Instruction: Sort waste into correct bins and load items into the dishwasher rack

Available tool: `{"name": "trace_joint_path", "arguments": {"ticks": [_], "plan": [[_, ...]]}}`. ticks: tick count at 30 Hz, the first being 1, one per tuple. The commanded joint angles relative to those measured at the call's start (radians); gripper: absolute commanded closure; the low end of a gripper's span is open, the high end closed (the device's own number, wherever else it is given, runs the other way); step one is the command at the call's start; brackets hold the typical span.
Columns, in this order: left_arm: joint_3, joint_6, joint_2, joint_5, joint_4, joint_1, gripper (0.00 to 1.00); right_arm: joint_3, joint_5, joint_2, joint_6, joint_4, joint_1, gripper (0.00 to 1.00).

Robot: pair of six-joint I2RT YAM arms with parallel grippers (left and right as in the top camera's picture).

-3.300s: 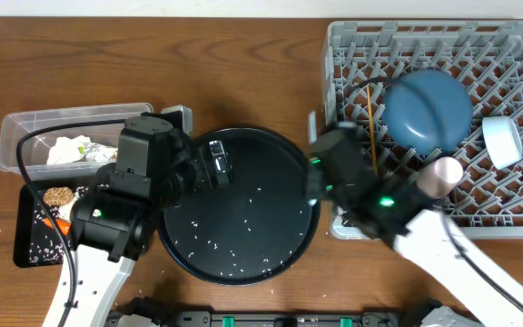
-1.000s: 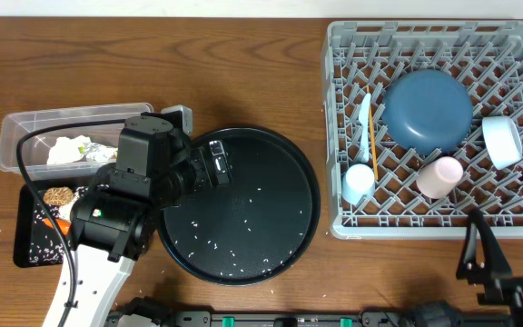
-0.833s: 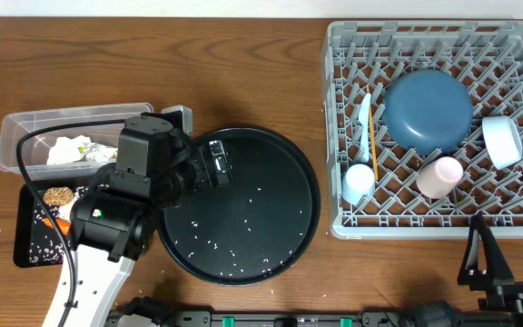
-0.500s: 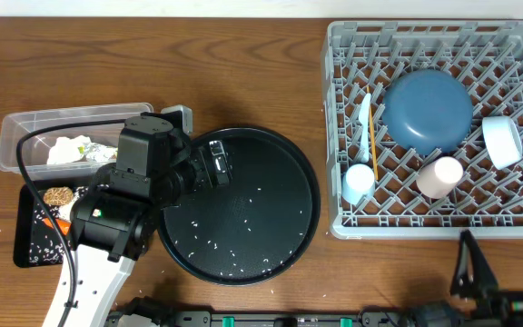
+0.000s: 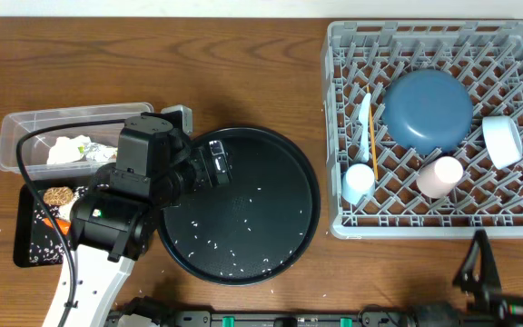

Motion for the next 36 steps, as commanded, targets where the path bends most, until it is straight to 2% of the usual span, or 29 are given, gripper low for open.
{"name": "trace_joint_path", "arguments": {"ticks": [1, 8, 19, 21, 30, 33, 36], "plan": [[0.008, 0.016, -0.003, -0.009, 0.0, 0.003, 0.02, -0.153, 0.014, 0.002, -0.011, 0.134, -0.011, 0.01], [0.008, 0.016, -0.003, -0.009, 0.0, 0.003, 0.02, -0.484, 0.006, 0.002, 0.077, 0.504, -0.011, 0.01], [0.008, 0.016, -0.003, -0.009, 0.0, 0.003, 0.02, -0.803, -0.01, 0.001, 0.102, 0.872, -0.034, 0.01], [0.008, 0.016, -0.003, -0.009, 0.0, 0.003, 0.02, -0.798, -0.02, 0.0, 0.095, 0.825, -0.041, 0.01], [0.008, 0.016, -0.003, -0.009, 0.0, 0.003, 0.02, -0.799, -0.185, 0.0, -0.162, 0.586, -0.101, 0.01], [0.008, 0.016, -0.003, -0.009, 0.0, 0.003, 0.02, -0.799, -0.231, 0.0, -0.251, 0.586, -0.106, 0.01], [0.008, 0.016, -0.003, -0.009, 0.0, 0.003, 0.02, -0.799, -0.233, 0.0, -0.254, 0.586, -0.107, 0.01]]}}
